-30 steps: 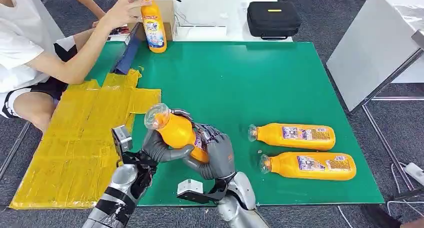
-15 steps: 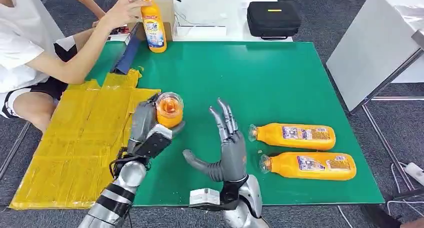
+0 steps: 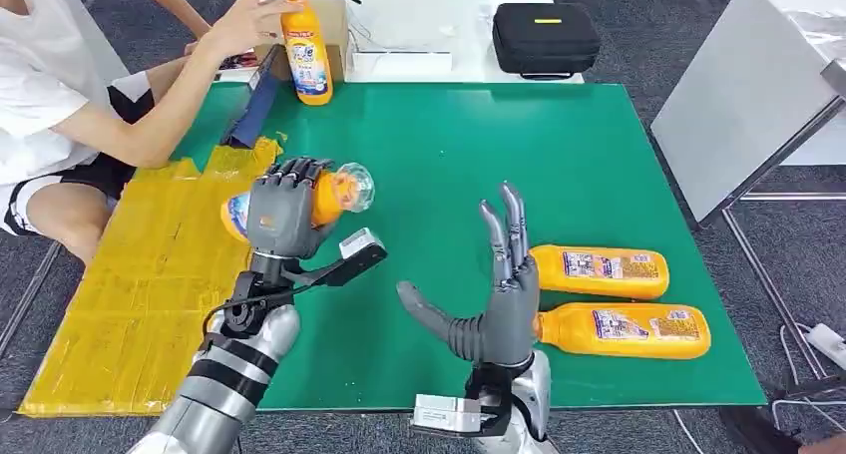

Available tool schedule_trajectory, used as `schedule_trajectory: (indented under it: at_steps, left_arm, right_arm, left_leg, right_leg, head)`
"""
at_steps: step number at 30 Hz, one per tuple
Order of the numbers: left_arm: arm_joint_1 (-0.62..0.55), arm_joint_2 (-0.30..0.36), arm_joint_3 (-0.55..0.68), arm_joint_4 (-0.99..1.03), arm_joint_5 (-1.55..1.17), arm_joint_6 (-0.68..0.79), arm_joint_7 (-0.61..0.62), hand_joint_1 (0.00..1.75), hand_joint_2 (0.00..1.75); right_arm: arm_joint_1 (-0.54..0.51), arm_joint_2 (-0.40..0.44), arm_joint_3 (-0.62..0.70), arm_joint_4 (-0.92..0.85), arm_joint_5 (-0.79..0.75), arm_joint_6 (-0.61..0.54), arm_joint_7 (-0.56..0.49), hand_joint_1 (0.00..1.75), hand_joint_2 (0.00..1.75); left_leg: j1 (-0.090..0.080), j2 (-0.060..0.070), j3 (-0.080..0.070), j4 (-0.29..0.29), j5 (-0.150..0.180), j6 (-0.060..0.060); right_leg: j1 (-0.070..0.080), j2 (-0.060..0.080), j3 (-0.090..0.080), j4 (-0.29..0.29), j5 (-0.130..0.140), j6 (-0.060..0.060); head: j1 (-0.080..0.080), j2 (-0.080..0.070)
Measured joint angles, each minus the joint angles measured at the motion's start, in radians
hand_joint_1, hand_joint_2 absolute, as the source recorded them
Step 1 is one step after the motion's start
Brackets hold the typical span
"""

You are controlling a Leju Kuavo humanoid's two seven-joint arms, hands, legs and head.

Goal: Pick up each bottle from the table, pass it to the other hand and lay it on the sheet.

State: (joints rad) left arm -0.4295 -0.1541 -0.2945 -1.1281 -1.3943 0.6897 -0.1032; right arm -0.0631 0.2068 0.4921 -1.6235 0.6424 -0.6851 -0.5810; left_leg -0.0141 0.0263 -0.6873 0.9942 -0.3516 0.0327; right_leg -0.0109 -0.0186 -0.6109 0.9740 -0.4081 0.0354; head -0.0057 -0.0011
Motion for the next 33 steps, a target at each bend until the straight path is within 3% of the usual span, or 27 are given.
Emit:
schedule_trajectory:
  at_steps: [5, 9, 15, 24, 25, 26, 27, 29, 30, 33]
  left_arm:
    - [-0.071, 0.017, -0.031, 0.130, -0.168, 0.004, 0.143, 1.75, 1.75]
    - [-0.131, 0.074, -0.171, 0.289, -0.160, 0.004, 0.275, 1.75, 1.75]
    - [-0.134, 0.124, -0.219, 0.458, -0.162, 0.007, 0.241, 1.75, 1.75]
    - [-0.136, 0.138, -0.129, 0.623, -0.153, 0.014, 0.223, 1.73, 1.75]
    - [-0.138, 0.138, -0.122, 0.632, -0.150, 0.016, 0.224, 0.99, 1.75]
    - [-0.142, 0.137, -0.115, 0.642, -0.147, 0.016, 0.225, 0.40, 1.75]
    - [-0.145, 0.137, -0.110, 0.650, -0.144, 0.016, 0.229, 0.10, 1.75]
    - [-0.150, 0.137, -0.092, 0.663, -0.135, 0.016, 0.236, 0.10, 1.75]
    - [-0.151, 0.136, -0.080, 0.668, -0.130, 0.016, 0.240, 0.00, 1.75]
    - [-0.152, 0.137, -0.040, 0.680, -0.123, 0.018, 0.247, 0.00, 1.75]
  right_arm:
    - [-0.006, -0.021, -0.022, -0.028, 0.010, 0.015, 0.046, 0.00, 1.75]
    - [-0.034, -0.052, -0.056, -0.027, -0.015, 0.057, 0.077, 0.00, 1.75]
    - [-0.072, -0.099, -0.111, 0.004, 0.002, 0.099, 0.124, 0.00, 1.75]
    - [-0.102, -0.125, -0.152, 0.053, 0.010, 0.106, 0.140, 0.00, 1.75]
    - [-0.102, -0.126, -0.153, 0.056, 0.013, 0.108, 0.141, 0.00, 1.75]
    - [-0.103, -0.126, -0.153, 0.059, 0.014, 0.108, 0.141, 0.00, 1.75]
    - [-0.104, -0.126, -0.153, 0.062, 0.016, 0.109, 0.142, 0.00, 1.75]
    - [-0.106, -0.126, -0.153, 0.066, 0.018, 0.113, 0.144, 0.00, 1.75]
    - [-0.107, -0.126, -0.153, 0.069, 0.021, 0.114, 0.145, 0.00, 1.75]
    - [-0.108, -0.126, -0.153, 0.075, 0.028, 0.115, 0.147, 0.00, 1.75]
  left_leg:
    - [0.000, 0.000, 0.000, 0.000, 0.000, 0.000]
    - [0.000, 0.001, 0.000, 0.000, 0.000, 0.000]
    - [0.000, 0.000, 0.000, 0.000, 0.000, 0.000]
    - [0.000, 0.000, 0.000, 0.000, 0.000, 0.000]
    - [0.000, 0.000, 0.000, 0.000, 0.000, 0.000]
    - [0.000, 0.000, 0.000, 0.000, 0.000, 0.000]
    - [0.000, 0.000, 0.000, 0.000, 0.000, 0.000]
    - [0.000, 0.000, 0.001, 0.000, 0.000, 0.000]
    - [0.000, 0.000, 0.001, 0.000, 0.000, 0.000]
    - [0.000, 0.000, 0.001, 0.000, 0.000, 0.000]
  right_leg:
    - [0.000, 0.000, 0.000, 0.000, 0.000, 0.000]
    - [0.000, 0.000, 0.001, 0.000, 0.000, 0.000]
    - [0.000, 0.000, 0.001, 0.000, 0.000, 0.000]
    - [0.000, 0.000, 0.001, 0.000, 0.000, 0.000]
    - [0.000, 0.000, 0.001, 0.000, 0.000, 0.000]
    - [0.000, 0.000, 0.001, 0.000, 0.000, 0.000]
    - [0.000, 0.000, 0.001, 0.000, 0.000, 0.000]
    - [0.000, 0.000, 0.001, 0.000, 0.000, 0.000]
    - [0.000, 0.000, 0.002, 0.000, 0.000, 0.000]
    - [0.000, 0.000, 0.002, 0.000, 0.000, 0.000]
  head:
    - [0.000, 0.000]
    - [0.000, 0.000]
    - [0.000, 0.000]
    - [0.000, 0.000]
    - [0.000, 0.000]
    - [0.000, 0.000]
    - [0.000, 0.000]
    - [0.000, 0.000]
    - [0.000, 0.000]
    - [0.000, 0.000]
